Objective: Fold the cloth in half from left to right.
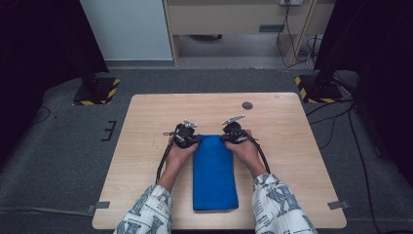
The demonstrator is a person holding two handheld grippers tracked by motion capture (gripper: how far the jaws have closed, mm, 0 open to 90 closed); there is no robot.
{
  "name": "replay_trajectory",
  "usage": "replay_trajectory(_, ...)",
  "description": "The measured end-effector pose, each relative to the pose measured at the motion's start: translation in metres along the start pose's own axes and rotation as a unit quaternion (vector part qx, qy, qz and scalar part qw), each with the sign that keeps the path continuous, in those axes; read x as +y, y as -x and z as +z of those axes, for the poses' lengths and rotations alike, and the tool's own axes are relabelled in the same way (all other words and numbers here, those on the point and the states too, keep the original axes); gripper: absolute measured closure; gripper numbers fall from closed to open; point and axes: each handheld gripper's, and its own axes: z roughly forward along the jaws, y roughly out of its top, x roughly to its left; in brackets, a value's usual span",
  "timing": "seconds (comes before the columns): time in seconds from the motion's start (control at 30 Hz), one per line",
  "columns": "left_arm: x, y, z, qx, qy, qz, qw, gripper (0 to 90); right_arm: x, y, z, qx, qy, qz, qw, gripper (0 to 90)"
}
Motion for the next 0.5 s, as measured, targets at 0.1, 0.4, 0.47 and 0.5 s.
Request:
replay_trajectory(0.1, 0.000, 0.001, 0.000, -0.007, -0.003, -0.004, 1.0000, 75.0, -0.001, 0.000, -0.002, 0.004, 0.000, -0.002, 1.0000, 86.0)
replay_trajectory(0.4, 0.004, 0.006, 0.002, -0.014, 0.004, 0.001, 0.9999, 85.4, 0.000, 0.002, -0.014, 0.012, 0.020, -0.001, 0.9997, 86.6)
replay_trajectory(0.47, 0.005, 0.008, 0.001, -0.016, 0.006, 0.000, 0.9998, 85.4, 0.000, 0.004, -0.017, 0.013, 0.025, 0.000, 0.9996, 86.6)
replay_trajectory(0.5, 0.006, 0.008, 0.001, -0.015, 0.008, 0.003, 0.9998, 85.4, 0.001, 0.005, -0.019, 0.013, 0.027, -0.001, 0.9996, 86.6)
